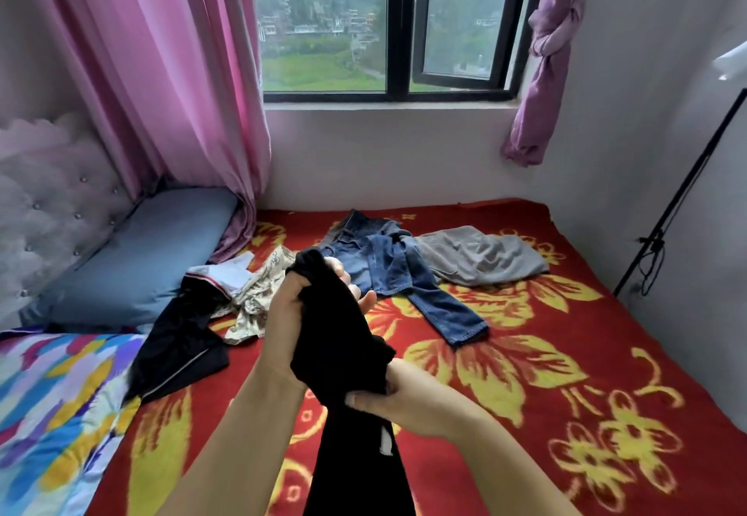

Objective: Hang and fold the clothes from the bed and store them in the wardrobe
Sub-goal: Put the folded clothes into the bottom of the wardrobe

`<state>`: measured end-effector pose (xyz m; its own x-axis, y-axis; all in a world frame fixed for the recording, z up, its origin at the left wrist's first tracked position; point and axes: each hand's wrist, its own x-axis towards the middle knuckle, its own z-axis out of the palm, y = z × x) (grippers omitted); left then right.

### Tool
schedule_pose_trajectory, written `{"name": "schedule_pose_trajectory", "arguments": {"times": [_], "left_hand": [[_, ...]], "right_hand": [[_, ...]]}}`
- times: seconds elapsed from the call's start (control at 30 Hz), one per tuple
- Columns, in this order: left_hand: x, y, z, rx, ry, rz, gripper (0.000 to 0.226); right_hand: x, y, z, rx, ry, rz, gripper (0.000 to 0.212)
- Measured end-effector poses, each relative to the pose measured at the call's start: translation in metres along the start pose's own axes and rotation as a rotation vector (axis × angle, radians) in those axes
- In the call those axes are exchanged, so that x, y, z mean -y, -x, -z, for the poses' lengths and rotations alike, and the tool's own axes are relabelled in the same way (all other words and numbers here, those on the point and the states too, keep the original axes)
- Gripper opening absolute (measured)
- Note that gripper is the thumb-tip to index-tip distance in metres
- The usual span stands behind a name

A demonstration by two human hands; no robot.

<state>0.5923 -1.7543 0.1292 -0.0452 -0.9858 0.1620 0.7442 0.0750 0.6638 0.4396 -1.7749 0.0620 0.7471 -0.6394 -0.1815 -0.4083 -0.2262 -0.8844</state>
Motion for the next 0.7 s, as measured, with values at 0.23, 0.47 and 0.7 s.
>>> {"name": "schedule_pose_trajectory", "arguments": {"times": [0.23, 0.47, 0.7], "left_hand": [[-0.019, 0.000, 0.028, -0.632, -0.096, -0.055, 0.052], [-0.007, 0.007, 0.021, -0.214, -0.120, 0.118, 0.026], [-0.017, 0.001, 0.015, -0.210, -0.334, 0.202, 0.013]], "right_hand": [[0.000, 0.020, 0.042, -0.369, -0.107, 0.058, 0.023], [0.013, 0.018, 0.026, -0.168, 0.053, 0.058, 0.026], [0.013, 0.012, 0.009, -0.532, -0.096, 0.247, 0.017]]}}
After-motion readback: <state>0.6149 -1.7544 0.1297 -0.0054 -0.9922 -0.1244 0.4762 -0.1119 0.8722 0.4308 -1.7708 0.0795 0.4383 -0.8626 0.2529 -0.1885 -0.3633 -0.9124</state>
